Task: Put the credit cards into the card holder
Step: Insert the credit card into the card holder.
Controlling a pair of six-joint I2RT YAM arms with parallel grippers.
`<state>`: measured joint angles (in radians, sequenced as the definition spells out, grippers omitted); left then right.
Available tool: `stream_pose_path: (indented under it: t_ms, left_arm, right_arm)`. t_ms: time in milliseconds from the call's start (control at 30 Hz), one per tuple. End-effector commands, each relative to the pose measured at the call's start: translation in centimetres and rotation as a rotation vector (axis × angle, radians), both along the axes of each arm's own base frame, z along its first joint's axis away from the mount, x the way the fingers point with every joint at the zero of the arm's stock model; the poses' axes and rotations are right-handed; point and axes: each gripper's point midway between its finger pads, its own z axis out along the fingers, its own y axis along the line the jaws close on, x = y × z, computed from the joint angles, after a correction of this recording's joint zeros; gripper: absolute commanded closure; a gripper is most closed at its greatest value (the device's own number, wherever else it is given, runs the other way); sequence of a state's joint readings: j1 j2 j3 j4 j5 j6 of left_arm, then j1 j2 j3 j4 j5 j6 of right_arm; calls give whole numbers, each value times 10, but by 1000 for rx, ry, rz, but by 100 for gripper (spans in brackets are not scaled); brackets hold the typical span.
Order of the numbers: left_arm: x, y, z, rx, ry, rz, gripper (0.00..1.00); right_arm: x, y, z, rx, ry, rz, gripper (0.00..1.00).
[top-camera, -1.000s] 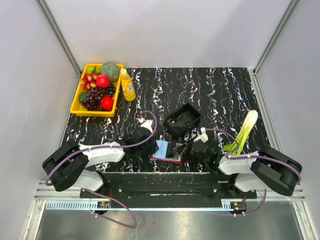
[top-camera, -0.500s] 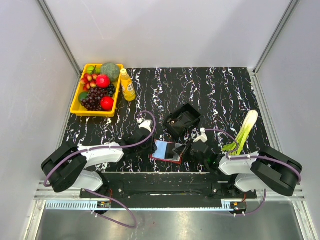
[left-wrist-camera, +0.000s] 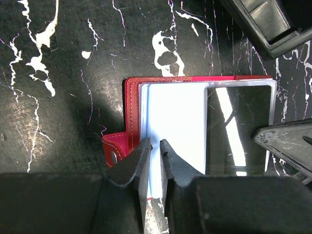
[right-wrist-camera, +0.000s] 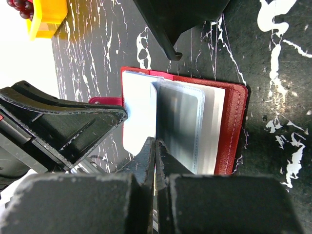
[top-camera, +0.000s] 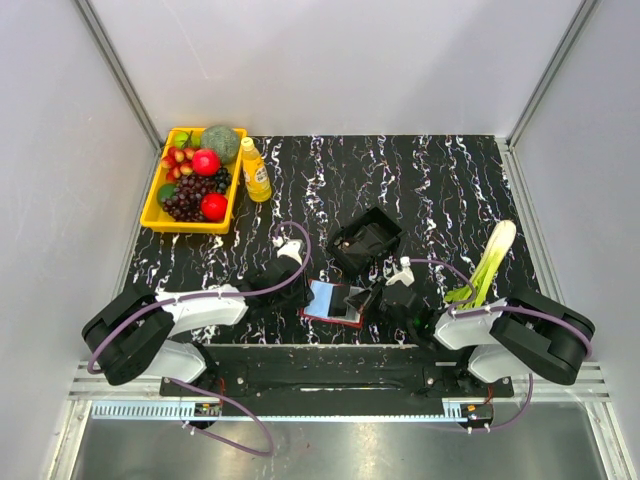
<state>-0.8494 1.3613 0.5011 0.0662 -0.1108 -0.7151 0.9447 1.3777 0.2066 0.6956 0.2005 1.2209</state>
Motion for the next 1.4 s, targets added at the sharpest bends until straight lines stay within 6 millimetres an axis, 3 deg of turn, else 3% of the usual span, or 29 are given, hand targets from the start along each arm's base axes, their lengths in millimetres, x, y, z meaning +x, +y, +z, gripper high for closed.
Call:
stream_pose_path:
  t_ms: [0, 367, 567, 1067, 1333, 1367]
  left_arm:
    - [-9, 9, -13, 21, 37, 11, 82]
    - [-12, 8, -17, 23, 47, -3, 82]
    - [-12, 8, -19, 22, 55, -3, 82]
    - [-11, 10, -17, 23, 44, 9, 82]
    - [-10, 10, -14, 18, 35, 15, 82]
    - [-9, 10, -12, 16, 30, 17, 82]
  right_arm:
    - [6, -4, 2, -2, -32, -43, 100]
    - [11, 3, -3, -69, -77, 8, 100]
    - [5, 35, -3, -70, -63, 143, 100]
    - [3, 61, -17, -124, -28, 250, 100]
    - [4, 65, -21, -170, -9, 283, 88]
    - [3, 64, -20, -179, -7, 285, 82]
